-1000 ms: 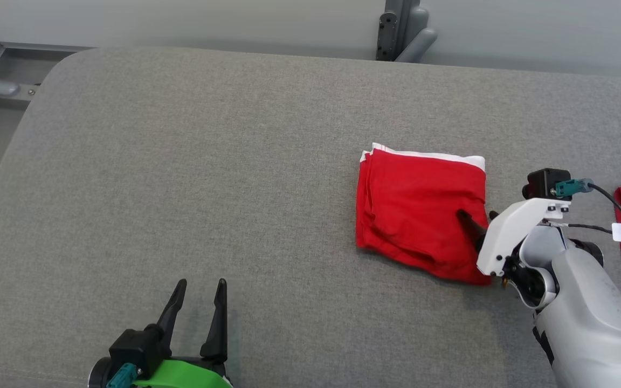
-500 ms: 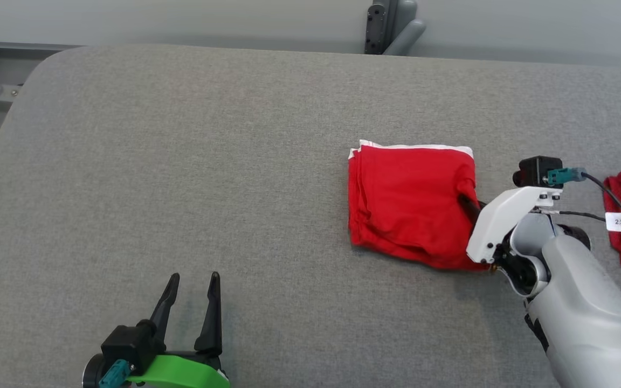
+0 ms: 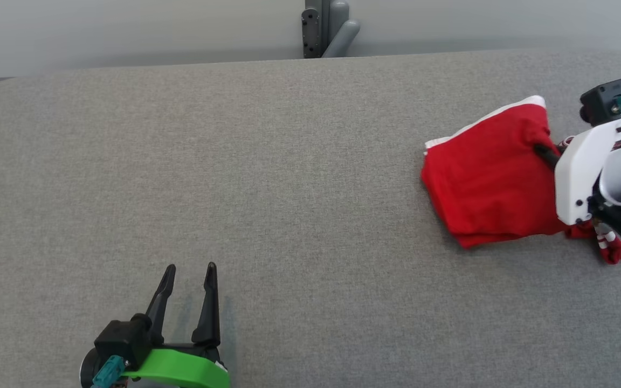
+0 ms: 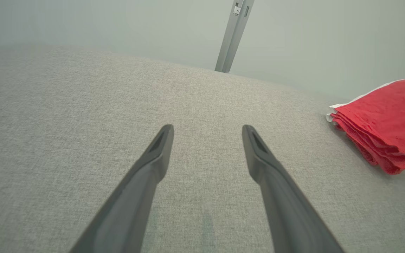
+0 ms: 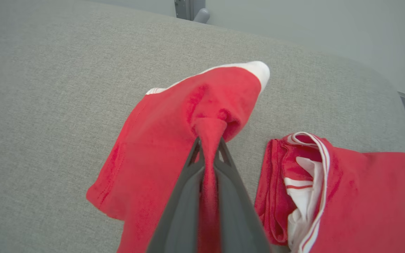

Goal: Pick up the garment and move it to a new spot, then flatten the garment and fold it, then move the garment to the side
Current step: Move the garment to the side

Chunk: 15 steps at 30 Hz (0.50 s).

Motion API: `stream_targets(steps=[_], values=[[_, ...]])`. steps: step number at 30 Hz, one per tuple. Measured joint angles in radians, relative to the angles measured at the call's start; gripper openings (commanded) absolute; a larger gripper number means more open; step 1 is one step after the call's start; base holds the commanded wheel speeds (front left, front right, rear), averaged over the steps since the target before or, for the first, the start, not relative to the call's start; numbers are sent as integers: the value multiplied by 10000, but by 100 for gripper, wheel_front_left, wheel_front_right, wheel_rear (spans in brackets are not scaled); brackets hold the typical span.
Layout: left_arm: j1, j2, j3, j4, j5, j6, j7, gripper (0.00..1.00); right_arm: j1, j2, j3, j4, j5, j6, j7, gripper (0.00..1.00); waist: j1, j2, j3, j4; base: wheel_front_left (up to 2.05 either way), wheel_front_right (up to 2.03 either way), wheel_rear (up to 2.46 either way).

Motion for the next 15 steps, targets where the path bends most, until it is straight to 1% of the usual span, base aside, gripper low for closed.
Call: stream_targets(steps=[4, 8, 12, 15], values=[[-148, -2, 2, -63, -13, 19, 0, 100, -10, -913, -274, -943, 249, 0, 1239, 0, 0, 0, 152, -196, 0, 0, 0], [-168, 0, 2, -54, -84, 17, 0, 100, -158, -1482, -525, -1488, 353, 0, 2100, 0, 0, 0, 333, -304, 0, 0, 0], [-272, -2, -8, -46, -84, 12, 0, 100, -379, -1733, -765, -1603, 343, 0, 2380, 0, 0, 0, 466, -345, 0, 0, 0], [-394, -2, -12, -50, -81, -29, 0, 100, -490, -1833, -1149, -1498, 270, 0, 2452, 0, 0, 0, 592, -348, 0, 0, 0]])
